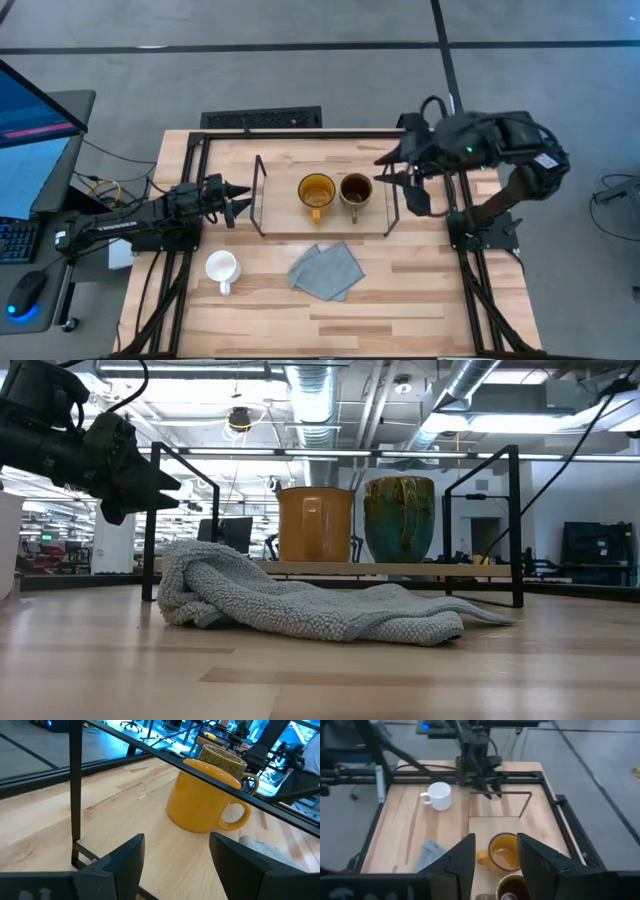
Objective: Stack small to large cups/mugs on shelf
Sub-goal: Put the white mug on the shelf
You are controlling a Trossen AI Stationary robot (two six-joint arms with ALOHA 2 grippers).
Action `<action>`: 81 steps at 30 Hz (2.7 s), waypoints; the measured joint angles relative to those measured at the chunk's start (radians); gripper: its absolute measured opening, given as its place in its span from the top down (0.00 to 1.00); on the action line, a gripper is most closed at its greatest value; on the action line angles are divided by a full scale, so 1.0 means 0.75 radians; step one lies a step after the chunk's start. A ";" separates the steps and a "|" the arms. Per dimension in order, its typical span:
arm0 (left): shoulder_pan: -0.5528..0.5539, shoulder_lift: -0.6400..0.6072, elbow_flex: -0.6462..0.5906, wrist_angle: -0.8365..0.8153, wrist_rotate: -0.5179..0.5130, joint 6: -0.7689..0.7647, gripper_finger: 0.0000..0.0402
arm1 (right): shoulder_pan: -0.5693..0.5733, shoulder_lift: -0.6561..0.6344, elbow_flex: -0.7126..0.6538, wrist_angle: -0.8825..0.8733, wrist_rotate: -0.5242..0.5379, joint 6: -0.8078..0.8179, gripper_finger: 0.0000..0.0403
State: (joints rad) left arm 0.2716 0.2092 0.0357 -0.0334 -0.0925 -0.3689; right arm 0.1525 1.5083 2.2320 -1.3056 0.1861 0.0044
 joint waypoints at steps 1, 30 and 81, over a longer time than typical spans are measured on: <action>0.000 0.000 0.000 0.000 0.000 0.000 0.47 | 0.021 -0.042 -0.077 0.043 0.036 0.020 0.59; 0.000 0.000 0.000 0.002 -0.002 0.009 0.47 | 0.081 -1.537 -2.318 1.458 0.109 0.307 0.62; 0.000 -0.001 0.805 -0.721 -0.109 0.298 0.47 | 0.081 -1.917 -2.897 1.951 0.349 0.193 0.62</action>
State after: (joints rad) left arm 0.2718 0.2083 0.6391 -0.5739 -0.1744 -0.1452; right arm 0.2134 0.0708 0.0589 0.1579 0.4477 0.1490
